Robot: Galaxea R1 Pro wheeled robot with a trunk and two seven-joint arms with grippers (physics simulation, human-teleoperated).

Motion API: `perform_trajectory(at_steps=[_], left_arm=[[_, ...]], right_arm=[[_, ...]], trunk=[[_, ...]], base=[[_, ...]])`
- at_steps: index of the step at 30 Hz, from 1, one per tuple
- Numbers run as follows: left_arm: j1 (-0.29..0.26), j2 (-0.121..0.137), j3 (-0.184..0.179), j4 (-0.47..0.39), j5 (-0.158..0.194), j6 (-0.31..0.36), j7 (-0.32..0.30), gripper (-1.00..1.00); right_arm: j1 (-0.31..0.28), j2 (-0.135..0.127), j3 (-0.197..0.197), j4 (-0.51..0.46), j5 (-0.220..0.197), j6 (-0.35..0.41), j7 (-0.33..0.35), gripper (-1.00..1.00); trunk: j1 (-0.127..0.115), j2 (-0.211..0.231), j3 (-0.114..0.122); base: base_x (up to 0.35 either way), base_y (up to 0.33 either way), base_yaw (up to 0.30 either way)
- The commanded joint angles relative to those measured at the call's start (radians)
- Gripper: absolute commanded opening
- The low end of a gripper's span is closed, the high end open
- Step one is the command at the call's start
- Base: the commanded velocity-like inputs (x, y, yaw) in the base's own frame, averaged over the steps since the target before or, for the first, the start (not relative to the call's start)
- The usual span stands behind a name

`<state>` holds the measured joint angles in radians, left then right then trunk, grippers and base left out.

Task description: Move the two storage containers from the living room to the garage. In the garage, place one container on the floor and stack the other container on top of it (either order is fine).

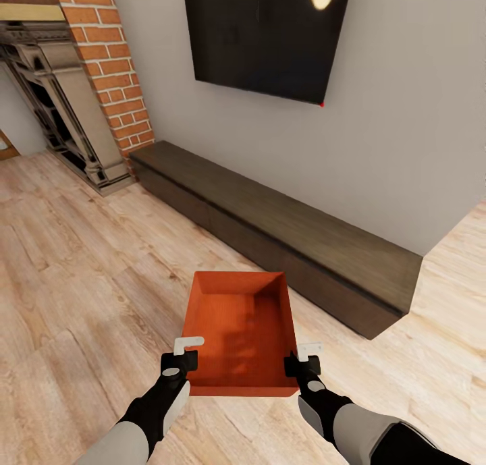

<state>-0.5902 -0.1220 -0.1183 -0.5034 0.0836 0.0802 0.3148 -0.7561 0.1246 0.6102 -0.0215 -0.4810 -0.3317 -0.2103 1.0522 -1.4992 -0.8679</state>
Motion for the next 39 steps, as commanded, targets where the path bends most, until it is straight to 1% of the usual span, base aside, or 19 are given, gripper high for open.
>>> perform_trajectory(at_steps=[1,39], left_arm=[[0.0,-0.001,-0.001,-0.004,-0.002,0.006,0.012,-1.0],[0.0,0.002,0.0,-0.005,-0.002,0.006,0.012,-1.0]], right_arm=[[0.0,0.01,-0.017,0.002,-0.01,-0.001,0.0,-1.0],[0.0,0.01,-0.017,0.002,-0.012,-0.003,-0.001,-1.0]], trunk=[[-0.004,0.007,0.003],[-0.15,0.273,0.122]], base=[[0.0,0.0,0.0],[0.0,0.0,0.0]])
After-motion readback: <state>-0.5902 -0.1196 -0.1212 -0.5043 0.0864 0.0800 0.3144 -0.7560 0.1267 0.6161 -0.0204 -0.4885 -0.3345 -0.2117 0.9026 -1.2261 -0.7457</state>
